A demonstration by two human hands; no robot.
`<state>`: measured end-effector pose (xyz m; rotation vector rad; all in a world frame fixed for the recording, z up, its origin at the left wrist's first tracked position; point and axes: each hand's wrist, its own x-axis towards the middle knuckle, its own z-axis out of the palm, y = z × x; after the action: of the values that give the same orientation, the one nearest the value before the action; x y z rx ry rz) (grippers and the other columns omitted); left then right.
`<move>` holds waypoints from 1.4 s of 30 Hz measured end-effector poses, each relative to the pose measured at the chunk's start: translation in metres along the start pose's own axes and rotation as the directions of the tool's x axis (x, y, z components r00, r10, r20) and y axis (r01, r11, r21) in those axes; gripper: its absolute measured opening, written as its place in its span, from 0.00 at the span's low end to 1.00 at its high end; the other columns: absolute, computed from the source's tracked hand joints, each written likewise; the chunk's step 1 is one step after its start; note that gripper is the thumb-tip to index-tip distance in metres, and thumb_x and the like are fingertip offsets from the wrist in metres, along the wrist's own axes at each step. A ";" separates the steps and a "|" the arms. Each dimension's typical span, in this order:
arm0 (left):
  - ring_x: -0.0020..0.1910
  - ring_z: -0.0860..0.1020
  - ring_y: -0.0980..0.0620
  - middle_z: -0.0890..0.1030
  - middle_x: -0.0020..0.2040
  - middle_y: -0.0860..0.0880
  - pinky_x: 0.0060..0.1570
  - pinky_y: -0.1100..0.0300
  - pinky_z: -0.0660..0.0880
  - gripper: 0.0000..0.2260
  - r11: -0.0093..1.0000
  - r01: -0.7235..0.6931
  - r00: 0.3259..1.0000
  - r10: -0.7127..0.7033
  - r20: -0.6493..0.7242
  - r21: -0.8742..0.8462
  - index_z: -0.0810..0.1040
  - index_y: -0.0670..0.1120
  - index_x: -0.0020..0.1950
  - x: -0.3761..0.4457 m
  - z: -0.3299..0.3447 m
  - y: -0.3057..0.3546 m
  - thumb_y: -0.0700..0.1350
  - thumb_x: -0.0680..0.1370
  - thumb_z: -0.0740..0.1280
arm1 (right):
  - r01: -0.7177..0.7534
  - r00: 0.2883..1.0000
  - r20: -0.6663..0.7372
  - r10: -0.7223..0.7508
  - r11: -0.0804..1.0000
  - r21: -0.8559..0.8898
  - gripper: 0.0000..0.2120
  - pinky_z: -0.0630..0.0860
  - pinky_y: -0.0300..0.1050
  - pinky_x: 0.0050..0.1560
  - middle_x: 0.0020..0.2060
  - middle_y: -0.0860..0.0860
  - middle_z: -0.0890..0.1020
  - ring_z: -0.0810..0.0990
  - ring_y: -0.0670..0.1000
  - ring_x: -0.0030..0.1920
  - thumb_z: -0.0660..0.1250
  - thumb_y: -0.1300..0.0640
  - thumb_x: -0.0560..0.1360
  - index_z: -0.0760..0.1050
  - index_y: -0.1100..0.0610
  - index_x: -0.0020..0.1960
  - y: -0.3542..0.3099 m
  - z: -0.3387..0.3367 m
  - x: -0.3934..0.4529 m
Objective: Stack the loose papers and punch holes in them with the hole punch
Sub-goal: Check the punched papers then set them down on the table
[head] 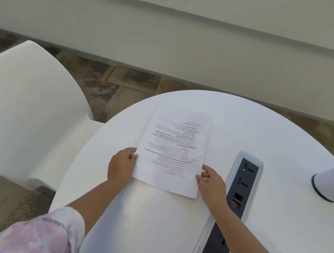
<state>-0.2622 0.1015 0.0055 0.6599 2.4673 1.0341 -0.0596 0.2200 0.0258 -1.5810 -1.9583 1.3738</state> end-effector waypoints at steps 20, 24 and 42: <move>0.43 0.72 0.43 0.73 0.43 0.40 0.41 0.56 0.67 0.07 0.989 -0.111 0.994 0.112 -0.007 0.102 0.76 0.37 0.47 0.036 -0.006 0.004 0.40 0.77 0.62 | 0.049 0.998 -0.043 -0.052 0.997 -0.058 0.19 0.74 0.45 0.55 0.52 0.55 0.79 0.79 0.54 0.51 0.61 0.57 0.78 0.70 0.60 0.67 -0.006 0.013 0.030; 0.68 0.65 0.42 0.69 0.68 0.40 0.64 0.50 0.63 0.21 0.933 -0.208 0.977 0.211 0.023 0.295 0.65 0.41 0.71 0.023 -0.009 0.002 0.46 0.79 0.59 | 0.209 0.970 -0.023 -0.242 0.879 -0.429 0.24 0.65 0.47 0.67 0.70 0.53 0.66 0.65 0.53 0.69 0.56 0.50 0.80 0.59 0.57 0.73 0.000 0.002 0.020; 0.75 0.39 0.51 0.45 0.78 0.47 0.72 0.54 0.37 0.30 0.656 -0.582 0.792 0.591 0.153 0.480 0.44 0.46 0.76 -0.076 -0.013 0.080 0.58 0.78 0.44 | 0.180 0.884 -0.084 -0.459 0.502 -0.846 0.35 0.34 0.47 0.73 0.72 0.53 0.33 0.32 0.52 0.73 0.46 0.41 0.79 0.30 0.57 0.71 0.003 -0.083 -0.060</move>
<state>-0.1849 0.1012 0.0859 1.7238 2.6021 0.5383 0.0225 0.2092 0.0862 -1.4393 -2.6677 -0.0488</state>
